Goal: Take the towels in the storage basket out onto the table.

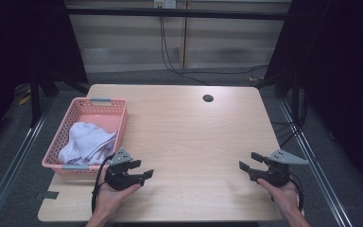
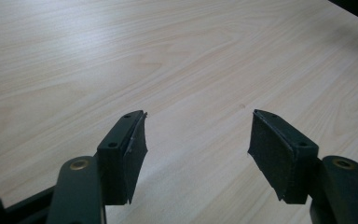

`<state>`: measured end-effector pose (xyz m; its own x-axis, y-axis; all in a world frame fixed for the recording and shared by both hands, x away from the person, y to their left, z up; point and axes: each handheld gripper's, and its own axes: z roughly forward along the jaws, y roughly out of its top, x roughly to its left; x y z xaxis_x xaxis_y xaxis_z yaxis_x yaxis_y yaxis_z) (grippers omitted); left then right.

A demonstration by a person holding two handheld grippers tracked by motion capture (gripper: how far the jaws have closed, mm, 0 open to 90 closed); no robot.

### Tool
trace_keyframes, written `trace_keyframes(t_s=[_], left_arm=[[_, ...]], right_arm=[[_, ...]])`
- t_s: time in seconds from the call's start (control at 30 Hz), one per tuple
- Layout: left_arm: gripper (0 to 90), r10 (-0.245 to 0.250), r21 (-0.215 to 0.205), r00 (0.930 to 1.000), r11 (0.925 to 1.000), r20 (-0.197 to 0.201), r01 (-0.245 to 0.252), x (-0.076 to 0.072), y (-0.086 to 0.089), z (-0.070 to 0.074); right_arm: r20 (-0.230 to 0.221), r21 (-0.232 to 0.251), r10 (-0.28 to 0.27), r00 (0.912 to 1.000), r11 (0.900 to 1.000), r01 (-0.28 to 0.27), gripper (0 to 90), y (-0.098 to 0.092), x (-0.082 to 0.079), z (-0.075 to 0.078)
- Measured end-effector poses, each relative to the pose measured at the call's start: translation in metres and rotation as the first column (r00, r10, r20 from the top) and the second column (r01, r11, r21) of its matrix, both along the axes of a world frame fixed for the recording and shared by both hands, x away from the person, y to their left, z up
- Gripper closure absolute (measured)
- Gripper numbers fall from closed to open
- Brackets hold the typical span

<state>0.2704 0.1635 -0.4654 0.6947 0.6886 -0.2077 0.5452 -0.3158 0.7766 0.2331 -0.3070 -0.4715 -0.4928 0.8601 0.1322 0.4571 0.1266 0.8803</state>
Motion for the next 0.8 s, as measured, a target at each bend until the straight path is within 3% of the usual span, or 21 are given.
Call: trace_keyframes(t_s=[0.07, 0.17, 0.23, 0.27, 0.37, 0.43, 0.53, 0.63, 0.8], left_arm=[[35.7, -0.003, -0.004, 1.0, 1.0, 0.006, 0.003, 0.001, -0.001, 0.002], [35.1, 0.0, -0.014, 1.0, 0.9999, -0.001, 0.0, 0.003, 0.001, 0.002], [34.3, 0.014, -0.013, 0.9999, 0.9998, -0.004, -0.014, 0.004, 0.002, 0.004], [34.1, 0.023, -0.033, 0.9997, 0.9992, -0.002, -0.023, 0.003, 0.003, 0.006], [32.8, 0.027, -0.015, 0.9991, 0.9995, 0.033, -0.026, -0.001, 0.007, 0.016], [30.9, 0.021, -0.027, 0.999, 0.9994, 0.038, -0.02, -0.002, 0.013, 0.023], [28.9, 0.022, 0.002, 0.9983, 0.9998, 0.053, -0.022, -0.002, 0.026, 0.033], [26.9, 0.054, -0.013, 0.997, 0.9985, 0.055, -0.053, -0.002, 0.042, 0.043], [25.6, 0.082, 0.026, 0.9954, 0.9962, 0.049, -0.084, 0.006, 0.067, 0.058]], right_arm=[[-0.039, -0.008, 0.013, 0.9992, 1.0, -0.013, 32.7, 0.0, -0.001, 0.001], [-0.056, -0.002, -0.005, 0.9984, 1.0, 0.005, 27.5, -0.001, -0.003, 0.001], [-0.072, -0.01, 0.02, 0.9972, 1.0, -0.021, 26.7, -0.001, -0.004, 0.001], [-0.077, -0.012, 0.025, 0.9967, 1.0, -0.026, 25.7, -0.002, -0.004, 0.0], [-0.083, -0.013, 0.047, 0.9954, 0.999, -0.048, 24.8, -0.001, -0.008, 0.001], [-0.085, -0.021, 0.066, 0.9942, 0.997, -0.068, 24.0, 0.002, -0.011, 0.003], [-0.078, -0.02, 0.073, 0.9942, 0.997, -0.075, 22.4, 0.005, -0.014, 0.005], [-0.073, -0.027, 0.076, 0.9945, 0.997, -0.078, 22.3, 0.007, -0.014, 0.005], [-0.09, -0.031, 0.096, 0.9913, 0.995, -0.1, 22.6, 0.011, -0.01, 0.002]])
